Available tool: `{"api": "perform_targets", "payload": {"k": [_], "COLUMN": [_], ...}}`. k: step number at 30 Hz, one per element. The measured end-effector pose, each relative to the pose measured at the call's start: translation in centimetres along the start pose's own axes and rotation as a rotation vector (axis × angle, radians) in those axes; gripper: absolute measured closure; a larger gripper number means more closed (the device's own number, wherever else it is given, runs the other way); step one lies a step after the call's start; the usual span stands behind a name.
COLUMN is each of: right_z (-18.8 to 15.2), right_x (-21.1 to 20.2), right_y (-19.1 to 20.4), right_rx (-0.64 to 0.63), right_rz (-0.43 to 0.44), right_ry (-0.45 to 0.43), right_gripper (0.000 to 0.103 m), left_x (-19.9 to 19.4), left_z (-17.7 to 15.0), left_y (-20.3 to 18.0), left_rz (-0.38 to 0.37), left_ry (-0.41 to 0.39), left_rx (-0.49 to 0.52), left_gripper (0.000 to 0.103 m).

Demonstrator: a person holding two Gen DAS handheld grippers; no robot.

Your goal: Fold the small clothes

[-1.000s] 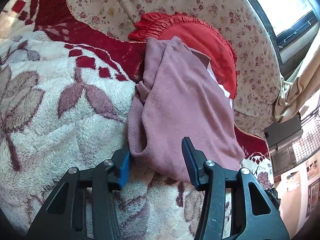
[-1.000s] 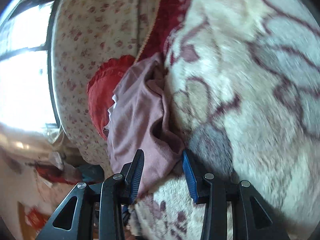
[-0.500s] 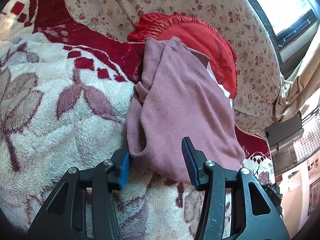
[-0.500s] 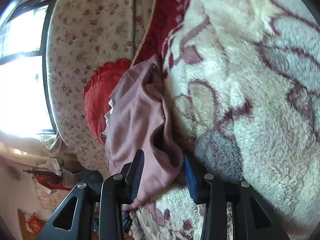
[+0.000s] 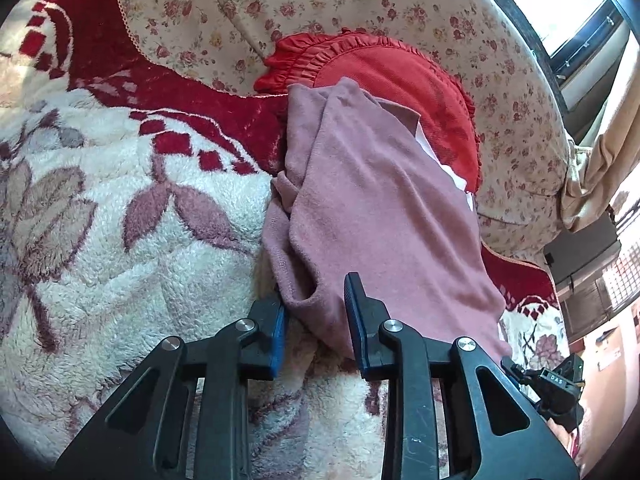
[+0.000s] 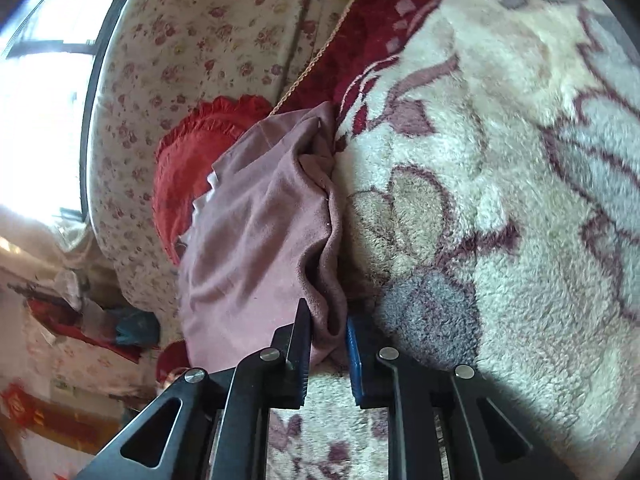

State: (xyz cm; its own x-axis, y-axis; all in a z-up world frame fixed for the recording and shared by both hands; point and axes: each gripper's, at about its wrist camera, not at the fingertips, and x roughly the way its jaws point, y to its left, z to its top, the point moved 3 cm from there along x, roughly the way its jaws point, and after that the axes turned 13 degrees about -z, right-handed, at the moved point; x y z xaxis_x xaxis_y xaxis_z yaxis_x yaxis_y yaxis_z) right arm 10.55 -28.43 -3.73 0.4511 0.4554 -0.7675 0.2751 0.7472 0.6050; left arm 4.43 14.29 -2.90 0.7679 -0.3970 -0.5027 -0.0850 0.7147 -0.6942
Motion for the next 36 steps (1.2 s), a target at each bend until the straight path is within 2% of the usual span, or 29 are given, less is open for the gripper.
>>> {"api": "perform_targets", "payload": {"k": [9, 11, 13, 18, 22, 29, 36], "right_z": [0.0, 0.0, -0.1, -0.2, -1.5, -4.0, -4.9], "right_x": [0.4, 0.3, 0.0, -2.3, -5.0, -8.5, -9.3], "right_y": [0.3, 0.5, 0.6, 0.7, 0.0, -3.3, -4.7], "right_rx": [-0.045, -0.064, -0.085, -0.104, -0.121, -0.077, -0.055], "right_rz": [-0.026, -0.040, -0.052, -0.047, -0.044, -0.051, -0.050], "right_ry": [-0.004, -0.011, -0.014, -0.034, -0.053, -0.057, -0.060], "right_gripper": [0.088, 0.094, 0.096, 0.097, 0.097, 0.097, 0.097], "left_x": [0.1, 0.1, -0.2, -2.2, -4.0, -6.0, -6.3], "left_z": [0.3, 0.2, 0.1, -0.7, -3.0, -7.2, -8.0], "left_y": [0.7, 0.5, 0.3, -0.4, -1.7, -2.9, -3.2], "left_rz": [-0.002, 0.005, 0.010, 0.002, -0.012, -0.023, -0.009], "left_ry": [-0.007, -0.003, -0.001, -0.014, 0.005, 0.058, 0.050], "left_rx": [-0.038, -0.024, -0.012, -0.016, 0.000, 0.005, 0.029], "left_gripper": [0.078, 0.094, 0.096, 0.097, 0.097, 0.097, 0.097]}}
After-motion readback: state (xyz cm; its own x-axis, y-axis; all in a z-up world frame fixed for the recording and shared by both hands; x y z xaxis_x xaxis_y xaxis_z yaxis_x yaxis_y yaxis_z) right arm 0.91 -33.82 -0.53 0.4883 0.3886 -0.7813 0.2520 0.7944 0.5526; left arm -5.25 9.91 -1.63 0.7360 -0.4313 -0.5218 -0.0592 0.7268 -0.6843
